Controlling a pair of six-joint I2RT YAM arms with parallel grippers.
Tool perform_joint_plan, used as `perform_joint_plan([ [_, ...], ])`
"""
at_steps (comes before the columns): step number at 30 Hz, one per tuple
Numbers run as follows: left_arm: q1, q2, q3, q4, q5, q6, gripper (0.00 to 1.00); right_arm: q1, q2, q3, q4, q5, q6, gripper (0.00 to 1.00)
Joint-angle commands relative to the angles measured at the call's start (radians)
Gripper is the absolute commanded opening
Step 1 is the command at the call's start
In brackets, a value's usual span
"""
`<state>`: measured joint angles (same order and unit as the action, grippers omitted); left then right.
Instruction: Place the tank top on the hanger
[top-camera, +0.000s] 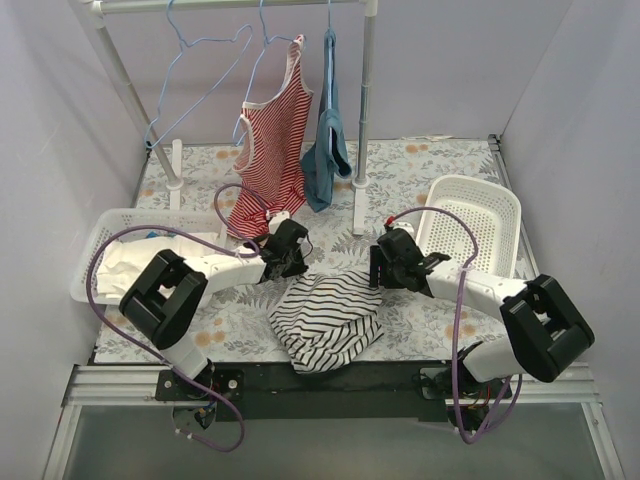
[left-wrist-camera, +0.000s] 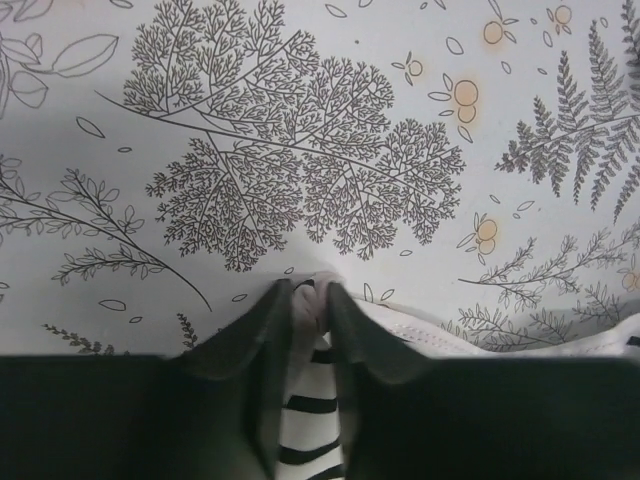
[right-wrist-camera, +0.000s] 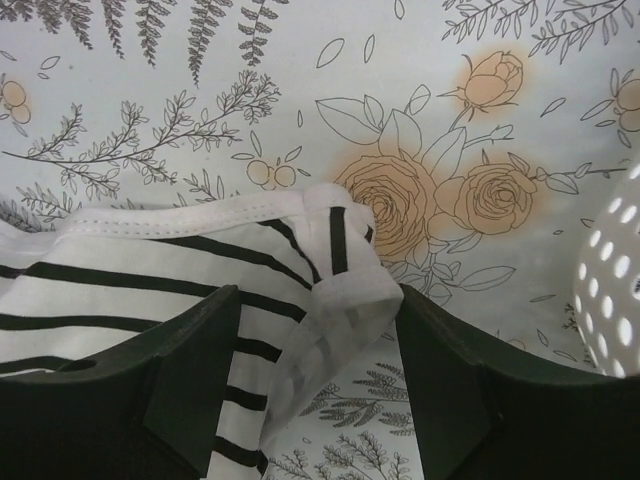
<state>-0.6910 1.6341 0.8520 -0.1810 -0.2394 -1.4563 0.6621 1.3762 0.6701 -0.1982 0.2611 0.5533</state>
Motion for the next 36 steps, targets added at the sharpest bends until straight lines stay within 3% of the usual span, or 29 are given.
perform_joint_plan([
  [1,0.002,0.0,-0.013,0.011,0.005,0.013,0.05,-0.01,0.041,-0.023,0.089,0.006,0.016,0.59],
  [3,0.002,-0.028,-0.011,0.005,-0.011,0.024,0.0,-0.009,0.04,-0.003,0.085,-0.017,0.008,0.4],
  [4,0.002,-0.063,-0.008,-0.012,-0.02,0.031,0.0,-0.01,0.031,0.008,0.08,-0.022,0.007,0.23],
  [8,0.002,-0.184,0.038,-0.084,-0.089,0.057,0.0,-0.009,-0.064,0.095,0.017,-0.029,-0.024,0.01],
  [18,0.002,-0.509,0.258,-0.259,-0.14,0.161,0.0,-0.009,-0.308,0.403,-0.122,0.032,-0.131,0.01],
  [22,0.002,-0.571,0.366,-0.296,-0.133,0.201,0.0,-0.009,-0.344,0.517,-0.127,0.032,-0.185,0.01],
  [31,0.002,-0.573,0.643,-0.302,-0.123,0.3,0.0,-0.01,-0.275,0.833,-0.116,-0.006,-0.299,0.01],
  [36,0.002,-0.606,0.607,-0.331,-0.083,0.271,0.0,-0.01,-0.299,0.791,-0.099,-0.072,-0.288,0.01],
])
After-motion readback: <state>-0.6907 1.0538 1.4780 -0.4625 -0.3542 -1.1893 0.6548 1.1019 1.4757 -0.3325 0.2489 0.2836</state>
